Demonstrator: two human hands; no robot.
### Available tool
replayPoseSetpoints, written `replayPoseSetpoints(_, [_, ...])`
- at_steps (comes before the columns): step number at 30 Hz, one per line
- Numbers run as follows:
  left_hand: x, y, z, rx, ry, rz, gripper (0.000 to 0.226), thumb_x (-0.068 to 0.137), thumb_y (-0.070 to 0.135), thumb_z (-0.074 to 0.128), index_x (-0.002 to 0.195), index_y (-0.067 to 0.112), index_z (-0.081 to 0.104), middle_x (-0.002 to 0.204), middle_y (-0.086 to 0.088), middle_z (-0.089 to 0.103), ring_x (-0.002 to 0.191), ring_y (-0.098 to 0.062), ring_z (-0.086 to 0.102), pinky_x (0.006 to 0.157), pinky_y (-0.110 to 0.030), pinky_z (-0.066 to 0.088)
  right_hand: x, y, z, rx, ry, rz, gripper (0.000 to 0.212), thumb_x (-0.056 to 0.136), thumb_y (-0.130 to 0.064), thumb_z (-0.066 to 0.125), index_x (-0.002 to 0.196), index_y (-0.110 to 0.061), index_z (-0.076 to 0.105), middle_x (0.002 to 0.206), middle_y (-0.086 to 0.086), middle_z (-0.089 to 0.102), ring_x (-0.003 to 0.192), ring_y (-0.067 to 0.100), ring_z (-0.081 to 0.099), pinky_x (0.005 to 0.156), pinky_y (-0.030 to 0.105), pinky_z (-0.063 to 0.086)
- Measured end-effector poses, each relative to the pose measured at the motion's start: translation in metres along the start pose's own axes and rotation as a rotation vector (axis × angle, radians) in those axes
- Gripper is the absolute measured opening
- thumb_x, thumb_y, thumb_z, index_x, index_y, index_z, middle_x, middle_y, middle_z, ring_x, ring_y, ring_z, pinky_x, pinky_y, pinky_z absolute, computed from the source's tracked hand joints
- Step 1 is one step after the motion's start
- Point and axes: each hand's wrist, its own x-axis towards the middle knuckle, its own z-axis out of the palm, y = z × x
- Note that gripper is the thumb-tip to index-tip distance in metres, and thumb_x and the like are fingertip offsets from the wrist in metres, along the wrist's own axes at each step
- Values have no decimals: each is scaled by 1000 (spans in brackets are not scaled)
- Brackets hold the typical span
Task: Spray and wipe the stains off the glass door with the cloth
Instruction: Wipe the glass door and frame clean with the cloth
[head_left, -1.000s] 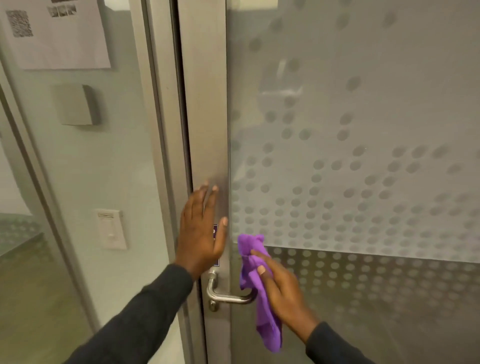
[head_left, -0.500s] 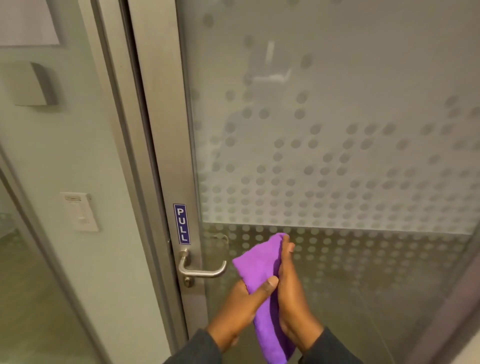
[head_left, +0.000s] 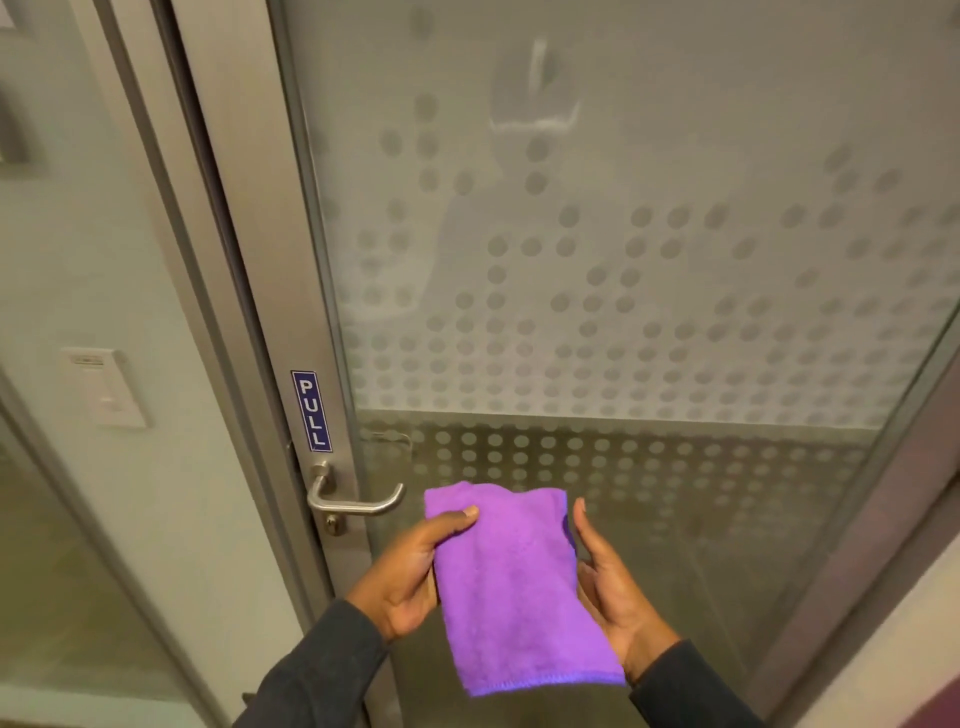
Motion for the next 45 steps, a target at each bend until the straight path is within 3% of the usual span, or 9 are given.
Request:
replayPoseSetpoints(4, [4, -2, -6, 60, 120, -14, 28, 92, 8, 58, 114, -7, 65, 94, -21, 74, 73, -24, 74, 71, -35, 61, 4, -9, -15, -196, 87, -42, 57, 81, -25, 84, 130, -2, 67, 120, 23, 69, 106, 37, 70, 96, 51, 55])
replayPoseSetpoints(9, [8, 0, -25, -29, 136, 7, 26, 93, 10, 58, 112, -4, 68, 100, -21, 74, 75, -25, 75, 68, -38, 63, 13, -15, -24, -278, 173, -190, 41, 90, -8, 68, 130, -7, 61, 112, 23, 72, 89, 35, 74, 77, 51, 63])
replayPoseSetpoints(13, [22, -27, -47, 246, 394, 14, 30, 95, 13, 59, 120, -3, 62, 78, -8, 74, 58, -14, 68, 53, -24, 54, 41, 7, -33, -428, 380, -295, 61, 93, -1, 66, 149, -15, 44, 128, 16, 68, 94, 28, 73, 70, 38, 61])
replayPoseSetpoints(18, [17, -26, -66, 382, 415, 187, 67, 91, -2, 63, 145, 29, 40, 116, -13, 65, 87, -22, 66, 68, -31, 56, 43, 15, -30, -632, 448, -351, 81, 99, -2, 60, 157, -47, 24, 139, 2, 42, 97, 15, 68, 67, 26, 58])
replayPoseSetpoints(24, [4, -6, -81, 704, 219, 231, 34, 90, -4, 62, 111, 20, 72, 112, 12, 66, 96, -10, 65, 81, -24, 57, 50, 19, -9, -1034, 464, -382, 46, 103, -7, 51, 138, -37, 59, 143, -10, 55, 122, 6, 54, 95, 19, 44])
replayPoseSetpoints(31, [4, 10, -127, 837, 181, 218, 33, 81, 15, 77, 110, 29, 69, 110, 6, 70, 102, -20, 70, 94, -44, 56, 61, 48, 10, -999, 539, -393, 29, 99, -13, 62, 116, -34, 72, 115, -1, 76, 93, 13, 69, 83, 28, 54])
replayPoseSetpoints(38, [10, 23, -162, 511, -14, 54, 49, 88, -18, 55, 130, 7, 59, 126, -9, 65, 116, -25, 63, 98, -37, 54, 58, 76, 9, -1497, 557, -259, 89, 62, -48, 89, 142, -32, 53, 130, -14, 65, 117, 6, 63, 104, 32, 51])
replayPoseSetpoints(42, [6, 17, -163, 456, -61, 27, 53, 87, -23, 47, 127, 9, 62, 120, -10, 67, 102, -21, 66, 85, -30, 57, 45, 92, 11, -1739, 670, -307, 28, 79, -36, 82, 105, -38, 71, 98, -13, 75, 92, 8, 68, 83, 30, 54])
replayPoseSetpoints(45, [0, 6, -159, 417, -59, 26, 52, 86, -23, 47, 124, 9, 64, 117, -11, 69, 99, -22, 68, 80, -29, 59, 31, 100, 7, -1753, 700, -292, 11, 84, -33, 80, 93, -32, 74, 88, -11, 62, 88, 15, 61, 74, 28, 46])
